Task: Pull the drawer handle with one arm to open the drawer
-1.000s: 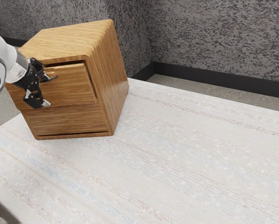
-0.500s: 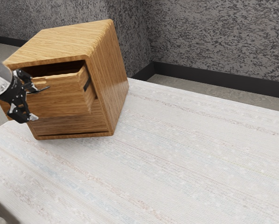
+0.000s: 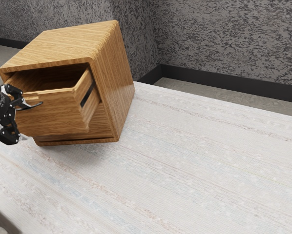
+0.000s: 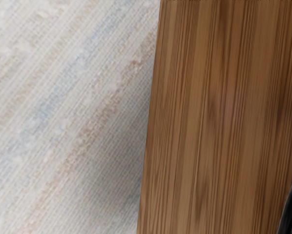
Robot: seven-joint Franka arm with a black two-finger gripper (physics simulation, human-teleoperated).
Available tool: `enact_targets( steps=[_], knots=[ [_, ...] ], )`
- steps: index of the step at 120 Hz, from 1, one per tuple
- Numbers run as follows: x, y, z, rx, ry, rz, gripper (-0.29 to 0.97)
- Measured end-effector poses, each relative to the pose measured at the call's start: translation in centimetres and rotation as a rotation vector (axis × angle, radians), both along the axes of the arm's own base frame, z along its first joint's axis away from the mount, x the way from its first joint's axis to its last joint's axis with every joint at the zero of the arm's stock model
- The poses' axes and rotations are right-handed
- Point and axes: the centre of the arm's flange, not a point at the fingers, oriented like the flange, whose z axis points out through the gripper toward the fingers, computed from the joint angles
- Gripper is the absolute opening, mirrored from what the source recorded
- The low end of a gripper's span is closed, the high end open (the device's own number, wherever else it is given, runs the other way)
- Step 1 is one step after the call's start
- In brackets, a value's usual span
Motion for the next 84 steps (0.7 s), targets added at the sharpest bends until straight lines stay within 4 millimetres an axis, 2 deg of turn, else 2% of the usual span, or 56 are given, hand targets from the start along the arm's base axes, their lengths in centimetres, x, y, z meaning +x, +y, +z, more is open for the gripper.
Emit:
enact_targets(
  steps=[20,37,58,70,84],
  knots=[
    [-1.6,-1.7,0.8,0.028,-0.009,-0.004,0.68],
    [-2.6,-2.4,-0.2,0.026,0.005,-0.002,0.68],
    [-4.1,-3.9,-0.1,0.053,-0.001,-0.003,0.68],
    [-4.7,-5.2,1.0,0.076,-0.017,-0.002,0.68],
    [-4.7,-9.1,2.5,0.140,-0.032,-0.058,0.68]
  ],
)
